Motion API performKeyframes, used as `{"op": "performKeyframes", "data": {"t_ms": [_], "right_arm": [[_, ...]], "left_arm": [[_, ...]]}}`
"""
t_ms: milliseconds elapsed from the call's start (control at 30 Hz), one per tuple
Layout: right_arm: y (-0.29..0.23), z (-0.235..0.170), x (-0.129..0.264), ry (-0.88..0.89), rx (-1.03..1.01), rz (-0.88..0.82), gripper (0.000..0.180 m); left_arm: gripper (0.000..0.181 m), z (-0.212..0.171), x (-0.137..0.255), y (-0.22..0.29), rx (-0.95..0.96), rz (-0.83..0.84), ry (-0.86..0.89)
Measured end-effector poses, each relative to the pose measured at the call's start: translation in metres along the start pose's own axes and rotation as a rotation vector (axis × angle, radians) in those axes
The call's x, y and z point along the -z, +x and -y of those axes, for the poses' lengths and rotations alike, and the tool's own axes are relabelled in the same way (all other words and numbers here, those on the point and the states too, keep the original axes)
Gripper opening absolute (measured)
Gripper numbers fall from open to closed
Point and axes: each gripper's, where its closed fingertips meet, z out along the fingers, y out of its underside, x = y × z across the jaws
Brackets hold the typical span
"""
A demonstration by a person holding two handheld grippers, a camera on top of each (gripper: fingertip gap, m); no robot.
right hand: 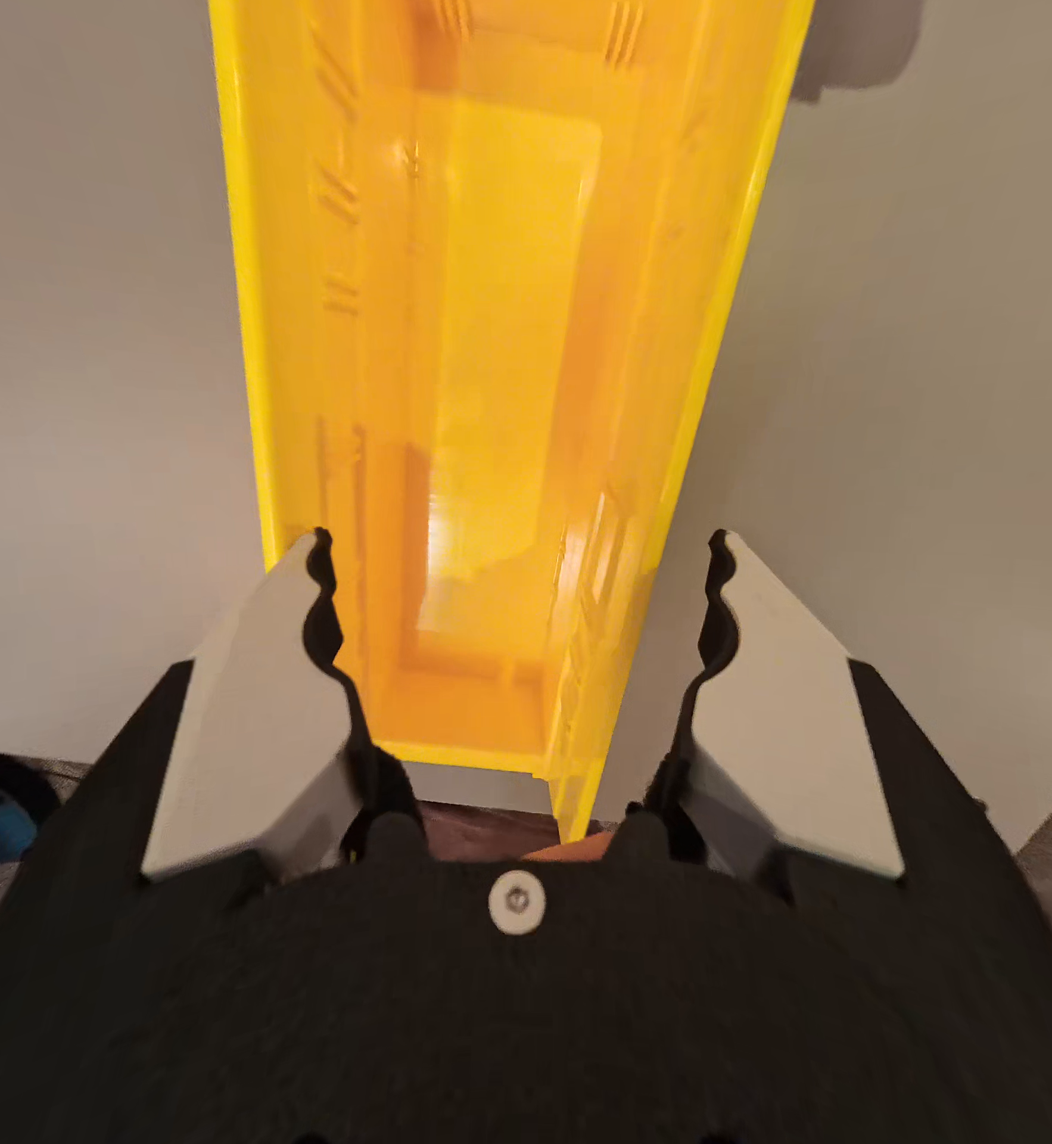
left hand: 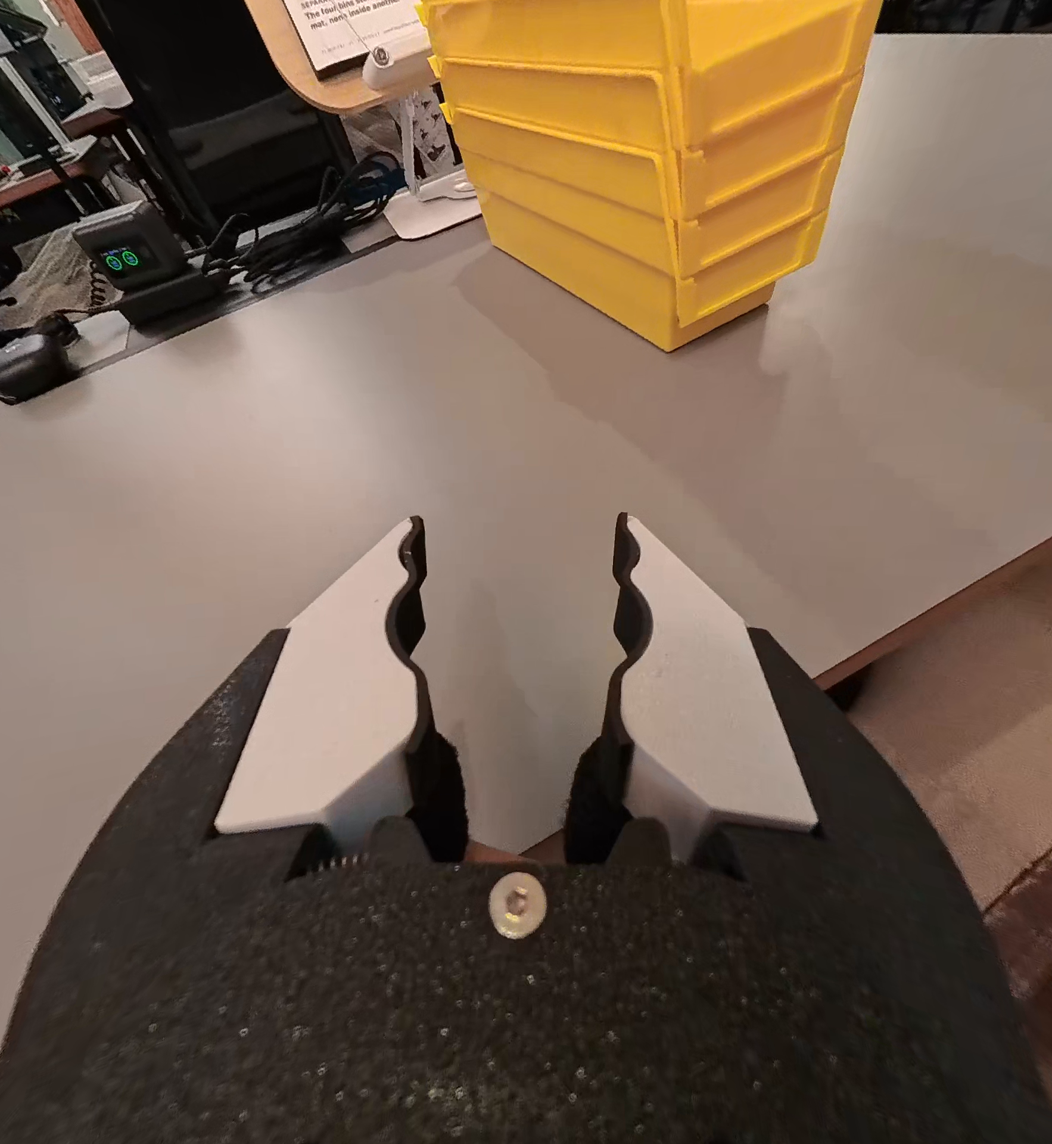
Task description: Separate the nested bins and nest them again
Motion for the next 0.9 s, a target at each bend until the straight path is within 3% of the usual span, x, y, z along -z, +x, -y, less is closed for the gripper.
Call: {"op": "performKeyframes", "data": {"t_ms": [100, 233, 367, 500, 667, 900], "right_arm": [[-0.004, 0.004, -0.005, -0.009, 0.015, -0.036, 0.106], [-0.002, 0.005, -0.008, -0.011, 0.035, -0.075, 0.106], [0.013, 0.024, 0.035, 0.099, -0.020, -0.059, 0.104], [-0.020, 0.012, 0.035, 0.059, -0.006, 0.058, 0.111], [-0.014, 0.008, 0.010, 0.020, 0.049, -0.132, 0.116], [-0.009, 0.011, 0.008, -0.013, 0.070, -0.211, 0.125]], "left_arm": [[0.058, -0.002, -0.002, 0.000, 0.005, -0.003, -0.012], [0.058, 0.000, -0.001, 0.003, 0.012, -0.014, -0.003], [0.057, -0.001, -0.002, 0.005, -0.003, -0.010, -0.008], [0.057, 0.001, -0.006, 0.016, 0.007, -0.042, -0.011], [0.055, 0.003, -0.001, 0.019, -0.089, -0.010, 0.000], [0.052, 0.002, 0.000, 0.019, -0.124, 0.002, 0.005]]}}
